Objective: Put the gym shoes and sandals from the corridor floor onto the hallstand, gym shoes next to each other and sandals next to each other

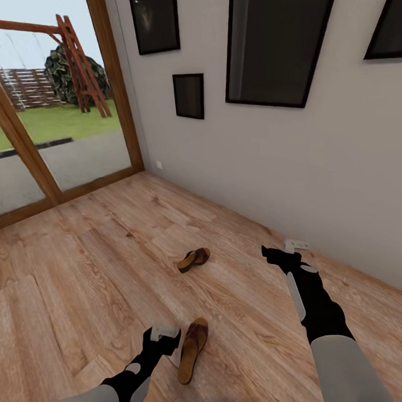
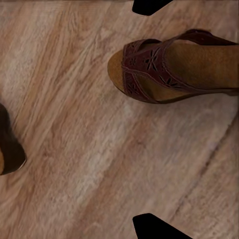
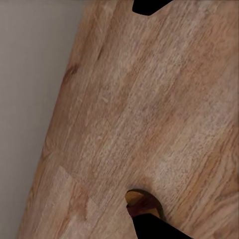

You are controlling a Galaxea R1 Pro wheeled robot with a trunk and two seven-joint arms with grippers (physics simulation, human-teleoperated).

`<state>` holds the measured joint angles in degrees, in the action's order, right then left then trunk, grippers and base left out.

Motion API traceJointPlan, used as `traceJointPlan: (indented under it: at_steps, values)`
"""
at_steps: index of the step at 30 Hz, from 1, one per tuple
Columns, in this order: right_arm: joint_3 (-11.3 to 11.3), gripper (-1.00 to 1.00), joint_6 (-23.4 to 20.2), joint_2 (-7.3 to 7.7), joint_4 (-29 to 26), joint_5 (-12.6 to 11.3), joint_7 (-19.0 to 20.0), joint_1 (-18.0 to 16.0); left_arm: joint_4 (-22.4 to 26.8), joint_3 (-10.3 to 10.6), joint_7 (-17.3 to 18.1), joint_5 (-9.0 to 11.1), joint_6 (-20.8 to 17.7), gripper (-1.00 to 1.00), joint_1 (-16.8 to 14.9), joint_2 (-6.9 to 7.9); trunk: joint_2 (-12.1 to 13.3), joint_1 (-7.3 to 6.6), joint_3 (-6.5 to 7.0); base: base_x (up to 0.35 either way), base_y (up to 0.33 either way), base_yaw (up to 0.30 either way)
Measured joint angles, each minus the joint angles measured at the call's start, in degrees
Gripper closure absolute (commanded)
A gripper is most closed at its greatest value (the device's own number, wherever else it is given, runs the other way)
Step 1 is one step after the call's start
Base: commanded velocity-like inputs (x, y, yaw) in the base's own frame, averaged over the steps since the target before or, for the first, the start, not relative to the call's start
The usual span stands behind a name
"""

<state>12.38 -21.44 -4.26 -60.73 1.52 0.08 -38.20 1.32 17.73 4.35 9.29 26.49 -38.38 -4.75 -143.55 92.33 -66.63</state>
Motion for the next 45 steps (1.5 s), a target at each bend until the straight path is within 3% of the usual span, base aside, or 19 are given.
traceJointPlan:
  at_steps: [6,23,45]
  values:
    - [0.0,-1.0,-0.01,0.0,0.0,0.0,0.0,0.0,0.01,0.57,0.08,-0.03,0.02,-1.0,0.02,0.01,-0.05,0.11,-1.05,0.0,0.0,0.0]
    - [0.08,-1.0,-0.04,0.0,-0.08,-0.01,0.0,0.0,0.08,0.92,0.04,0.03,-0.04,-1.0,0.01,0.0,-0.28,0.54,-6.29,0.0,0.0,-0.03]
    - [0.08,-1.0,-0.04,0.0,-0.1,-0.01,0.0,0.0,0.16,0.95,0.03,0.03,-0.04,-1.0,0.01,0.0,-0.28,0.54,-6.86,0.0,0.0,-0.171]
